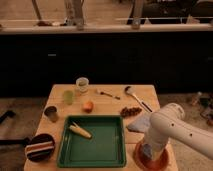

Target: Place sponge in red bowl

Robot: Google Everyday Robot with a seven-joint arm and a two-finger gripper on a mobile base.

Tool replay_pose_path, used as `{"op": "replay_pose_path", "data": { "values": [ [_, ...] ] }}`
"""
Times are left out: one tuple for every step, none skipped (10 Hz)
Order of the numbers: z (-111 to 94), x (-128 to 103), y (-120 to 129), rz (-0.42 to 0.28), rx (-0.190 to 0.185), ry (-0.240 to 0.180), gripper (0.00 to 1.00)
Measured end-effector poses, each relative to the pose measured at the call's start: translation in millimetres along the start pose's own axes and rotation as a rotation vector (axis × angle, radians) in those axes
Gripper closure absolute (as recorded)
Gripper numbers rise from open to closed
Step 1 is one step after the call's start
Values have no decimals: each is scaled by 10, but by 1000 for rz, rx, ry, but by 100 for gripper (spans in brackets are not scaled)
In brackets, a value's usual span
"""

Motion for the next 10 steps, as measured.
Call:
{"op": "replay_pose_path", "data": {
  "values": [
    [-3, 3, 12, 3, -1, 0, 98],
    [-4, 8, 17, 4, -2, 0, 90],
    [-3, 8, 16, 4, -1, 0, 81],
    [-3, 1, 7, 1, -2, 0, 73],
    [-3, 5, 12, 3, -2, 0, 61],
    [-3, 4, 11, 3, -2, 0, 50],
    [-3, 3, 9, 2, -2, 0, 42],
    [-3, 2, 7, 2, -2, 0, 32],
    [-3, 4, 10, 2, -2, 0, 24],
    [-3, 3, 9, 2, -2, 0, 20]
  ]
}}
